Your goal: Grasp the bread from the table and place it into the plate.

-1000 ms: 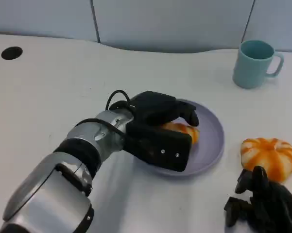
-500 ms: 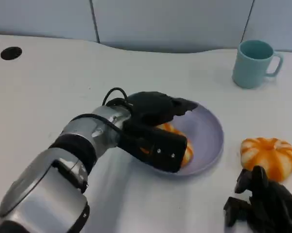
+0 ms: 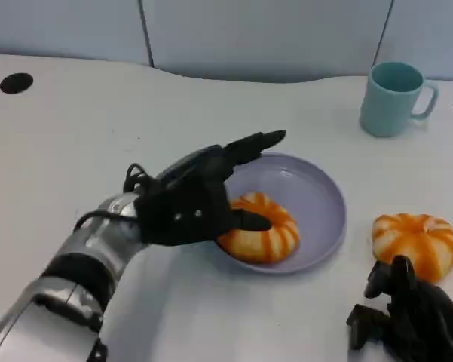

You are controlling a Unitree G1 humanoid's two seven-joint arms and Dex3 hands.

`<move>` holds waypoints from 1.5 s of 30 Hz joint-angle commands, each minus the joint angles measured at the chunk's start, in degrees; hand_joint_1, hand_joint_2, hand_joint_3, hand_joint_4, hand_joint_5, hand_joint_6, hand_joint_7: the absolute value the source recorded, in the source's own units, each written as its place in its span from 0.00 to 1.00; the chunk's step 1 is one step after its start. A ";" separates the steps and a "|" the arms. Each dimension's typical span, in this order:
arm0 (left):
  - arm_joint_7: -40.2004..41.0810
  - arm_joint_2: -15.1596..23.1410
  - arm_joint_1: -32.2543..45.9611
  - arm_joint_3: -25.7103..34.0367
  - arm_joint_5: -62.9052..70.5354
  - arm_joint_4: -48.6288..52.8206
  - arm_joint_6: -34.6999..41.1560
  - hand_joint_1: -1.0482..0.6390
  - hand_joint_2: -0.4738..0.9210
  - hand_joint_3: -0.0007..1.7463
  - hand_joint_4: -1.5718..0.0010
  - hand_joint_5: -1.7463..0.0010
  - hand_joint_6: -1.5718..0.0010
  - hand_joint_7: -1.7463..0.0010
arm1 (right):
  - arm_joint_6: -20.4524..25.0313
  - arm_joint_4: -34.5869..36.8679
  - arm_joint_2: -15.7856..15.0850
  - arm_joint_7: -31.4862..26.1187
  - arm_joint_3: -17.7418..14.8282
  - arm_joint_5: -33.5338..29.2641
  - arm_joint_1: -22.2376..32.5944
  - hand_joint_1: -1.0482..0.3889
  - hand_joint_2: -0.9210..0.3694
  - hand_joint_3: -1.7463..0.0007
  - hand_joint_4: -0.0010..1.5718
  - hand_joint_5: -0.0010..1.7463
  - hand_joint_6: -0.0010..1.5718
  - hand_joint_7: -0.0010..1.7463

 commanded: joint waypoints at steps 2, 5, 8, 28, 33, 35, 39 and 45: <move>-7.30 -0.66 5.07 6.99 -9.88 -2.49 -3.19 0.13 1.00 0.13 0.88 0.92 0.91 0.96 | -0.44 1.34 -0.78 0.50 -0.20 -0.18 0.51 0.42 0.00 0.71 0.82 0.73 0.74 0.70; -8.68 -0.76 5.46 7.76 -10.57 -3.05 -2.99 0.13 1.00 0.14 0.89 0.91 0.91 0.96 | -0.66 1.47 -0.76 0.66 -0.23 -0.21 0.50 0.42 0.00 0.70 0.82 0.73 0.74 0.70; -9.18 -0.82 5.58 8.14 -10.60 -3.30 -2.85 0.13 1.00 0.14 0.89 0.90 0.91 0.96 | -0.76 1.54 -0.76 0.69 -0.22 -0.21 0.49 0.42 0.00 0.70 0.82 0.73 0.74 0.70; -20.34 -9.21 36.22 19.74 -40.29 -34.80 9.55 0.17 1.00 0.19 0.75 0.16 0.72 0.48 | 1.27 0.23 -0.77 -1.52 0.45 -0.84 0.35 0.42 0.00 0.70 0.83 0.74 0.74 0.73; -17.76 -9.83 41.10 20.88 -44.89 -44.83 23.25 0.16 1.00 0.18 0.66 0.07 0.65 0.32 | 0.29 0.87 -0.69 -0.93 0.44 -0.85 0.32 0.42 0.00 0.69 0.83 0.73 0.74 0.71; -16.81 -9.41 42.98 21.65 -46.51 -48.37 28.59 0.16 1.00 0.17 0.56 0.02 0.66 0.12 | 0.81 0.50 -0.59 -1.77 0.60 -1.19 0.29 0.41 0.00 0.71 0.84 0.73 0.76 0.70; -14.23 -9.87 45.59 22.85 -47.31 -52.49 34.59 0.18 1.00 0.18 0.49 0.00 0.67 0.02 | 0.32 0.47 -0.54 -1.69 0.76 -1.30 0.32 0.41 0.00 0.72 0.83 0.73 0.77 0.70; -14.49 -10.16 47.17 24.02 -46.60 -51.74 35.55 0.21 1.00 0.18 0.44 0.00 0.62 0.00 | 0.04 0.96 -0.89 -0.46 0.29 -0.74 0.17 0.41 0.00 0.71 0.82 0.74 0.76 0.68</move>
